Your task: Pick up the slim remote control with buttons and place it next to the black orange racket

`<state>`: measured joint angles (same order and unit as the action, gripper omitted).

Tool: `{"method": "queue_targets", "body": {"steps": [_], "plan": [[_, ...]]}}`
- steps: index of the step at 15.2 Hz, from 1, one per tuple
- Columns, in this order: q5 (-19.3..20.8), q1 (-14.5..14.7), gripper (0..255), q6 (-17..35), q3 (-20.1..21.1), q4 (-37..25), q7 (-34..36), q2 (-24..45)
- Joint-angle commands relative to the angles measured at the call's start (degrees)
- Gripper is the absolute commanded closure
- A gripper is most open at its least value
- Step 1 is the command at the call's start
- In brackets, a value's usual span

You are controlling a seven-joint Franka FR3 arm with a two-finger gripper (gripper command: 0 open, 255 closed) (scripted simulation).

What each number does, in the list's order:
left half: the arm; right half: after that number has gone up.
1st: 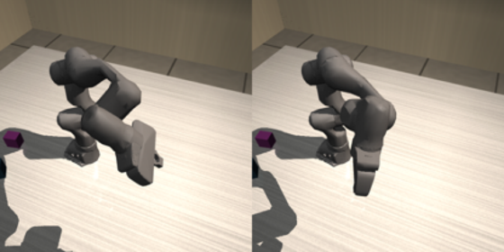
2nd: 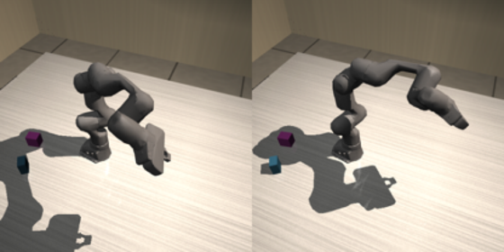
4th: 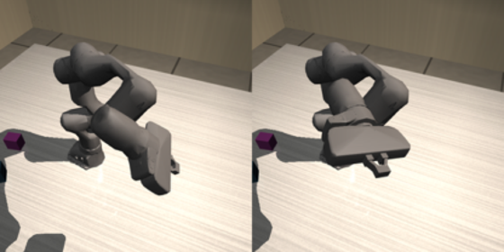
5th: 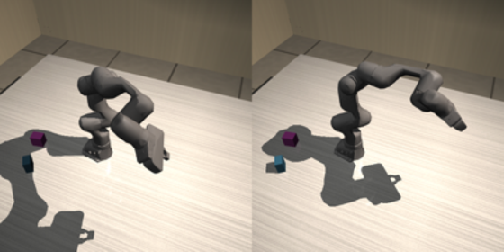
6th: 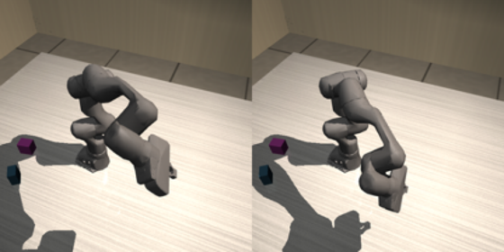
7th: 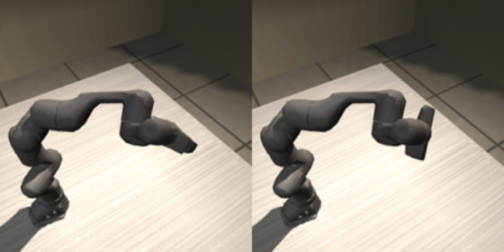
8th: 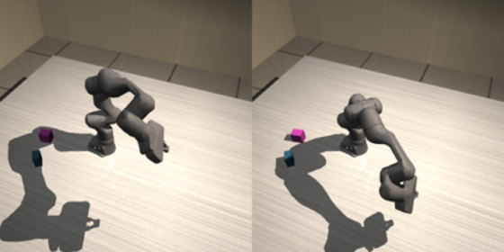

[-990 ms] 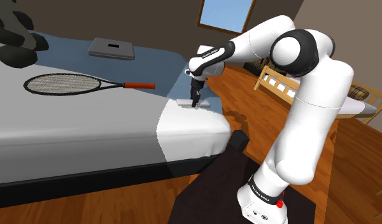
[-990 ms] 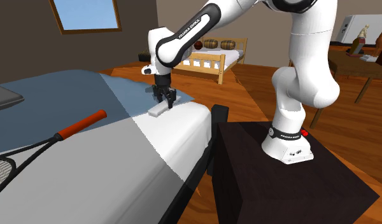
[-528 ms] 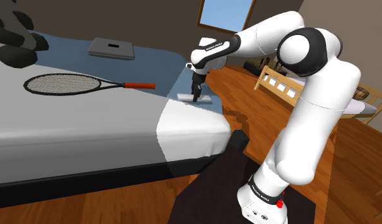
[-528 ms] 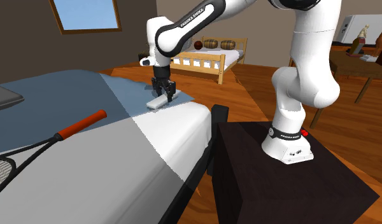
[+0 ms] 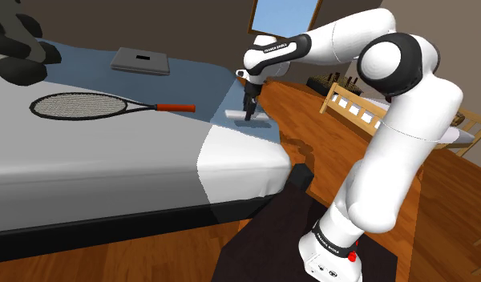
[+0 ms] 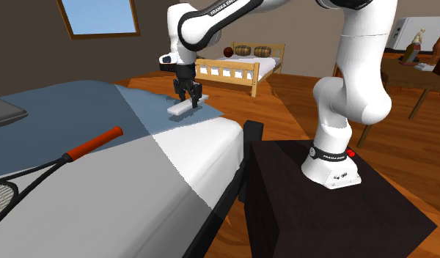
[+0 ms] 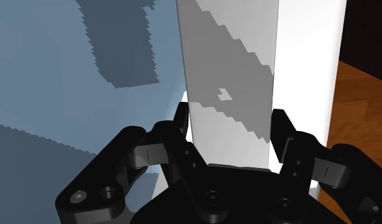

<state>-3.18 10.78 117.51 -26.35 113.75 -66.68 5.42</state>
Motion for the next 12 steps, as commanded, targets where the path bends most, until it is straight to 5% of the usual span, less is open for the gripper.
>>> {"method": "queue_targets", "body": {"steps": [1,4,12], "plan": [[0.3,0.0,255,-1.5,0.0,-1.0,0.2,-0.6],[0.6,0.1,255,-3.1,0.0,-2.1,0.4,-1.2],[1.5,6.0,255,-2.6,5.1,-0.1,11.7,-3.0]]}}
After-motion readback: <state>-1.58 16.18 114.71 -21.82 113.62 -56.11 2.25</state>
